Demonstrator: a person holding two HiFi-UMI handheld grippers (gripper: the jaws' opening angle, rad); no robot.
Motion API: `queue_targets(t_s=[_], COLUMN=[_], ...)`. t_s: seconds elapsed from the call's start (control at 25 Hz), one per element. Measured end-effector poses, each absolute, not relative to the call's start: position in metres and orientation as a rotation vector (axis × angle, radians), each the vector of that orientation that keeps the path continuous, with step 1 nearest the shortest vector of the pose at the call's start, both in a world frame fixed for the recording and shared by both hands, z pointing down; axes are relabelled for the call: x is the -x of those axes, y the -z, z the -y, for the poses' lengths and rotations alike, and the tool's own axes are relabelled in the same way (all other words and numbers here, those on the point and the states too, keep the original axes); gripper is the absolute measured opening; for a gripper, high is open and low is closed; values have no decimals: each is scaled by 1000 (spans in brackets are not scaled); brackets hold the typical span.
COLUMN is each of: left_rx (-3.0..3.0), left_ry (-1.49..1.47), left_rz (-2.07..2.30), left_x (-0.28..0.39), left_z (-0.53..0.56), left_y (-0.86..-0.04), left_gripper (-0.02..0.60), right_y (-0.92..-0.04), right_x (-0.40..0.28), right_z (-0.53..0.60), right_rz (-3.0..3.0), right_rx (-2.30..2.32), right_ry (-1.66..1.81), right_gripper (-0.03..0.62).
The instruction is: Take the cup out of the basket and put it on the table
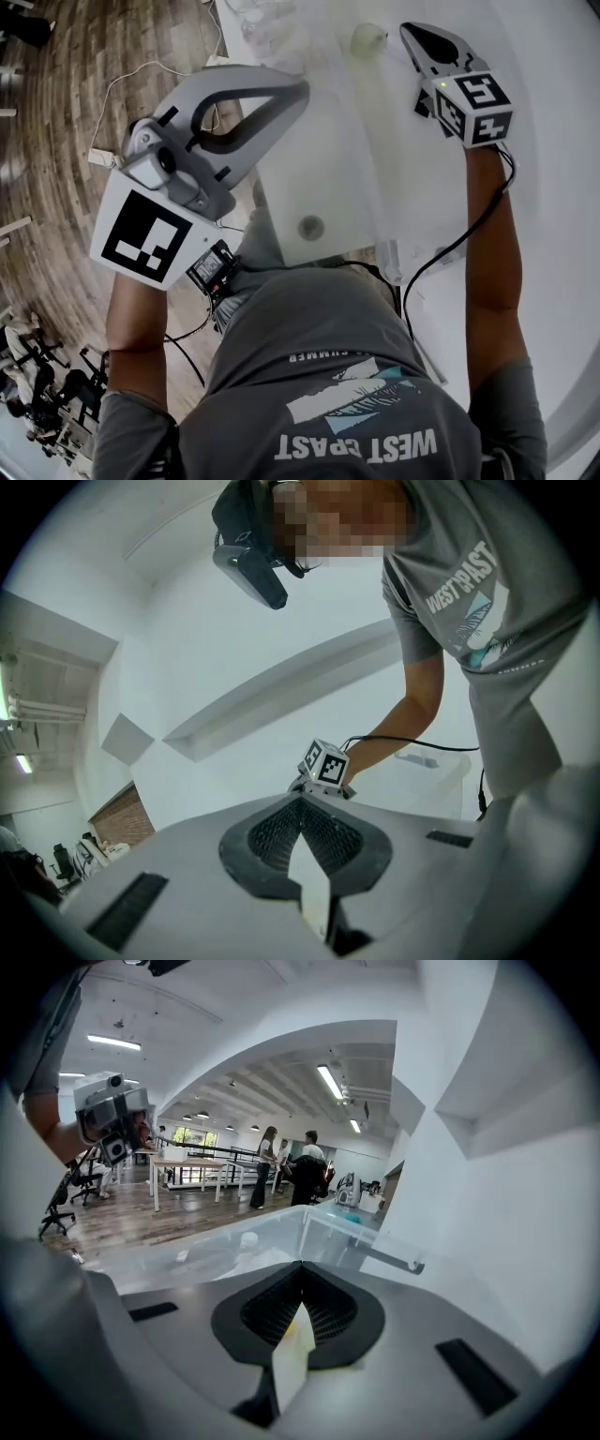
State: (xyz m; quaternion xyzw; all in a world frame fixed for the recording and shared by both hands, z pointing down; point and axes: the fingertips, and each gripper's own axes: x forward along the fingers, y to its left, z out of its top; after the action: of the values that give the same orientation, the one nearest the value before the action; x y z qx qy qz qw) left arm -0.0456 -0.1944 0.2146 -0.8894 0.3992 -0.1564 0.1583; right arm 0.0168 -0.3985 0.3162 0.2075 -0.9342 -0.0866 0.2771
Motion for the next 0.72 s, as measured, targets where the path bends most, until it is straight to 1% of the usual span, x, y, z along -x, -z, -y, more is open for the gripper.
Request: queue_targets(t_s=[0.44,0.72], left_rx=[2591,2616], left_ry=[449,448], left_rz=[-1147,-1144], left_x=[51,50], left_z=[207,214], left_y=[-227,-233], left_gripper=[9,9], right_y=[-396,-433], right_x=[-4,-3], right_z=[431,440], right_rz=[2374,2309], right_rx=[-484,-444], right_ry=[128,83], right_gripper=[14,34])
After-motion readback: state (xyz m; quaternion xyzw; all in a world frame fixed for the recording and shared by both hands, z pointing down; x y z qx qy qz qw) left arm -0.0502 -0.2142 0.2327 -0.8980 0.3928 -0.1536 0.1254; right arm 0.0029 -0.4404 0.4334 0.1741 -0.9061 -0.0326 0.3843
